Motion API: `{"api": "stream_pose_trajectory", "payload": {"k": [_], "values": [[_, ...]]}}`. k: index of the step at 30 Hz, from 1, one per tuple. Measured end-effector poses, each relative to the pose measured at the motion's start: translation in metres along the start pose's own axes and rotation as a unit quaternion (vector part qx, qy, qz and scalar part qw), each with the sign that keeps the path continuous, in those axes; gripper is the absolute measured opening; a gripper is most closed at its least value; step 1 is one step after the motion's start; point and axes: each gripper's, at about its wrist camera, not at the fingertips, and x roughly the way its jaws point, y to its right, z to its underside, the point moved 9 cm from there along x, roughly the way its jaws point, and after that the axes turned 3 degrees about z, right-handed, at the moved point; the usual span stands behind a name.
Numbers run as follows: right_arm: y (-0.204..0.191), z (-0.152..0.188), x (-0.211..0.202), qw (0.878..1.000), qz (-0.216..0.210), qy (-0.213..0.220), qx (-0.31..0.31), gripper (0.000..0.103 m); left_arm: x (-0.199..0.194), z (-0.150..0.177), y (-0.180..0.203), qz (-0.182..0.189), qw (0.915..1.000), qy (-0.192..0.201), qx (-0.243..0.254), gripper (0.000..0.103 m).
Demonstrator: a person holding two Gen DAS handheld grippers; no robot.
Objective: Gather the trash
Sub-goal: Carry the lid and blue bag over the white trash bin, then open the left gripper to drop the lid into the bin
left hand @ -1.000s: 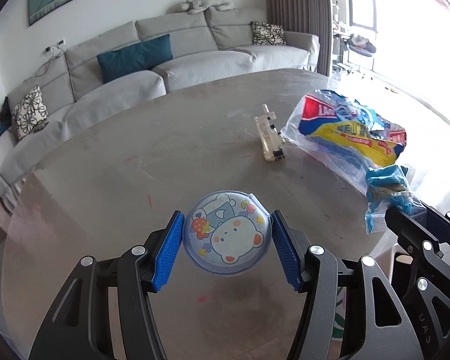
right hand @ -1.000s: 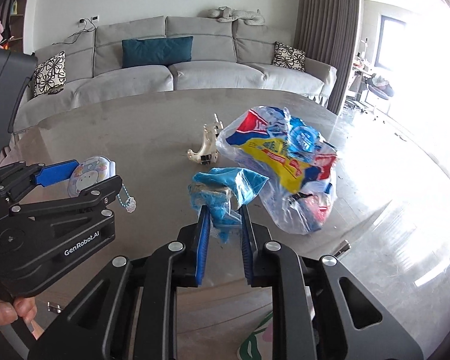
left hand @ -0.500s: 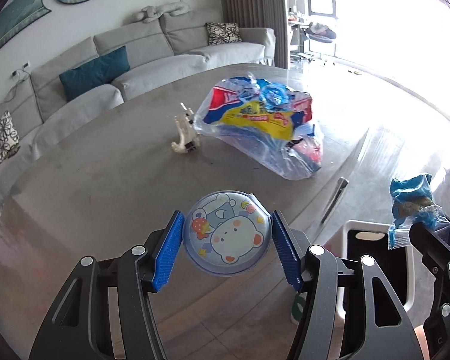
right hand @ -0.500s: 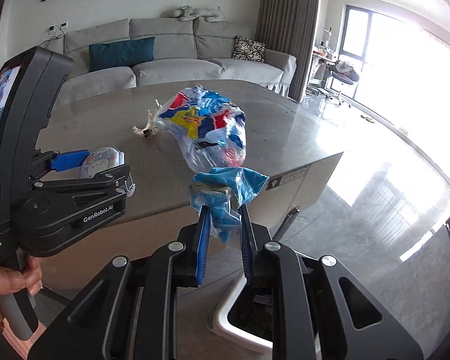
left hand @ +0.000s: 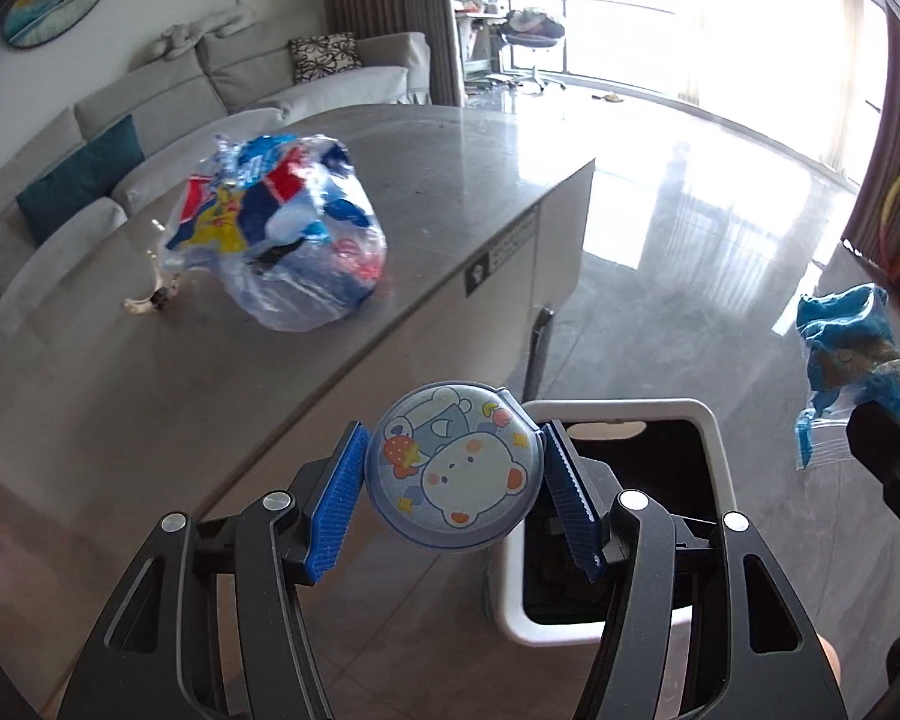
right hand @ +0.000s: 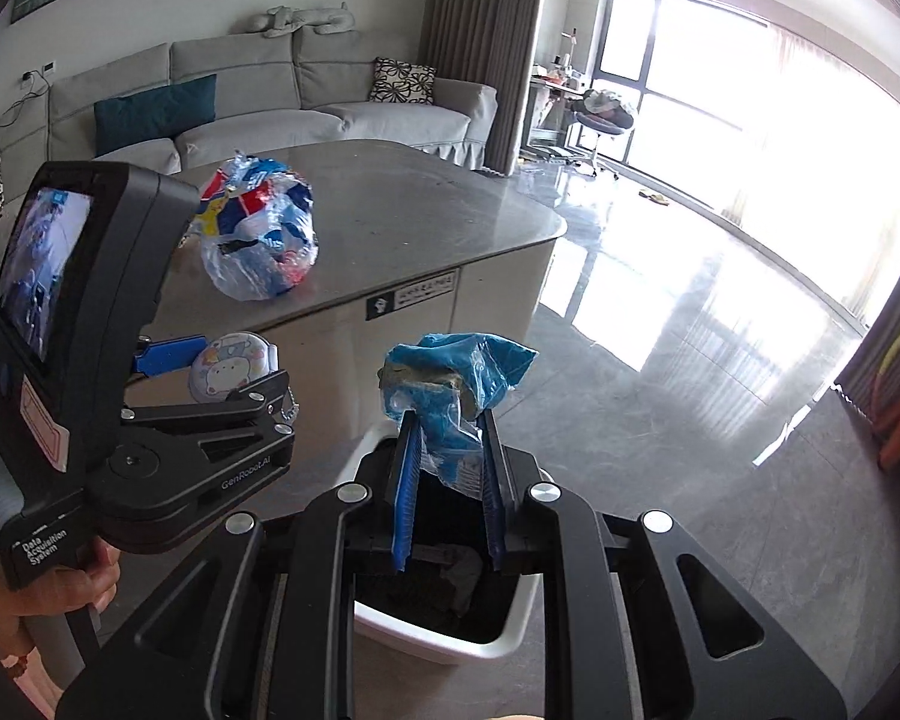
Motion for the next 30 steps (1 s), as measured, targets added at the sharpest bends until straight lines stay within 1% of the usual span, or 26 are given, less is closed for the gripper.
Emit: {"api": "stream_pose_trajectory", "payload": {"k": [7,14,17,24,30], "values": [[0.033,0.014,0.005,1.000,0.018,-0.009,0.021,0.020,0.024,0.004,0.056,0.025,0.9988,-0.022,0.036,0.060],[0.043,0.027,0.016,0.999,0.025,-0.026,0.032,0.020,0.047,0.014,0.089,0.039,0.9961,-0.052,0.059,0.060],[0.047,0.032,0.019,0.998,0.026,-0.033,0.035,0.020,0.056,0.019,0.096,0.044,0.9947,-0.064,0.067,0.061],[0.047,0.032,0.027,0.998,0.026,-0.039,0.037,0.019,0.065,0.025,0.100,0.040,0.9924,-0.071,0.092,0.062],[0.046,0.034,0.031,0.998,0.026,-0.044,0.036,0.019,0.065,0.024,0.099,0.035,0.9922,-0.070,0.096,0.063]]}}
